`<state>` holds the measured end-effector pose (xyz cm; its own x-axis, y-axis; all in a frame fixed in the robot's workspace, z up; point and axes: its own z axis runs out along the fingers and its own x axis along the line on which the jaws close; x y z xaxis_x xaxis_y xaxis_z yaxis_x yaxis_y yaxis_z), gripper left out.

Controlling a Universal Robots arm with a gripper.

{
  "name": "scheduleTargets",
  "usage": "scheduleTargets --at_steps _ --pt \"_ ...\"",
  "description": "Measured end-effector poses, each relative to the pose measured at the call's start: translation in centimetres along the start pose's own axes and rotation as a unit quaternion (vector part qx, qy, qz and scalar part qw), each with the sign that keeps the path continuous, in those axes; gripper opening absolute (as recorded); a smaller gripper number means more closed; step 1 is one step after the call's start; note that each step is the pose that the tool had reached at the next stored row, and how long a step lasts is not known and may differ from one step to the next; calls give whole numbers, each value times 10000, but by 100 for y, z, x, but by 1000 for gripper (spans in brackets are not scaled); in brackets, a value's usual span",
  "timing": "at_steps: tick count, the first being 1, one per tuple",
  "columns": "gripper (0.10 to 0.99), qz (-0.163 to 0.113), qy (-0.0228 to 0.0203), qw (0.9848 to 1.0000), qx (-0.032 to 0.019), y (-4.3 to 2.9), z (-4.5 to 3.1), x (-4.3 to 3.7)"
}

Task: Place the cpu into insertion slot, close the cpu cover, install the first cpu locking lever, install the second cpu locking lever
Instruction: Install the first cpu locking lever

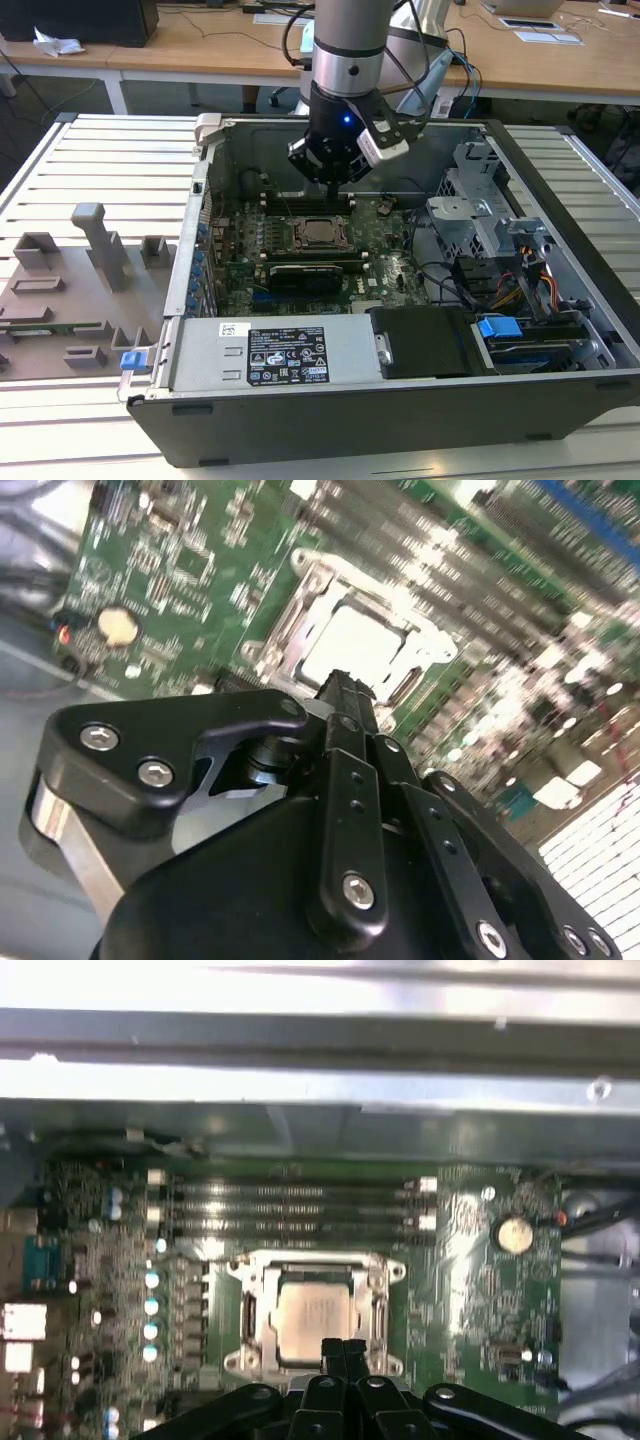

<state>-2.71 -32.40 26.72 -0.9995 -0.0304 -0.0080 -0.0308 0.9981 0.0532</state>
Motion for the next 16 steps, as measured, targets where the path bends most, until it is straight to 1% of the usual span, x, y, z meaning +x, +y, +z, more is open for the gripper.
scheduleTargets --at_steps 3,6,7,12,16 --pt "110 0 0 10000 -26 0 0 0" --pt "110 0 -1 10000 -27 1 0 31" --pt "110 0 -1 10000 -27 2 0 70" --pt "110 0 -1 10000 -30 6 -1 187" --pt "110 0 -4 10000 -30 8 -2 253"
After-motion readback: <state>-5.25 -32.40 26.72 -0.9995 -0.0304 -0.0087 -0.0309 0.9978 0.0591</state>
